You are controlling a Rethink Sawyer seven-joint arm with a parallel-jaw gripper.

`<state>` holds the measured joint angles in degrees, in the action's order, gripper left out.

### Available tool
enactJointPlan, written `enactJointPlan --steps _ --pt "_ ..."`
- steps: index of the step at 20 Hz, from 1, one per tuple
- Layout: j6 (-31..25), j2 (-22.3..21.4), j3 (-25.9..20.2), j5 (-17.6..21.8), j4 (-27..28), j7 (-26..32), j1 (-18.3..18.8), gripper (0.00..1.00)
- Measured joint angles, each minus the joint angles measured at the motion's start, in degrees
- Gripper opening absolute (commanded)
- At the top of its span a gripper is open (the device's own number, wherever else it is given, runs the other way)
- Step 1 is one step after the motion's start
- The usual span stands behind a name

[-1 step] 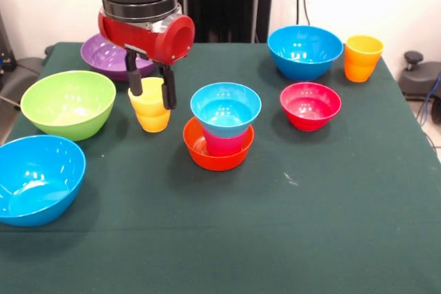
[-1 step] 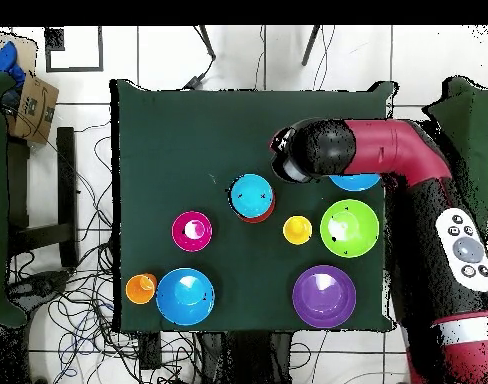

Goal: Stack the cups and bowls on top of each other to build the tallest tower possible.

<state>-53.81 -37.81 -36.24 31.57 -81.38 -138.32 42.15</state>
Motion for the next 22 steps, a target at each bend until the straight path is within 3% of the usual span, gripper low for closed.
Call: enactJointPlan --steps 9,15,22 --pt "0.0 -0.04 0.43 0.01 -0.65 0.0 1.33 1.0" --pt "0.0 -0.03 0.46 0.17 -2.62 0.0 5.1 1.0" --pt "0.0 -0.03 0.57 1.19 -3.7 0.0 6.95 1.0"
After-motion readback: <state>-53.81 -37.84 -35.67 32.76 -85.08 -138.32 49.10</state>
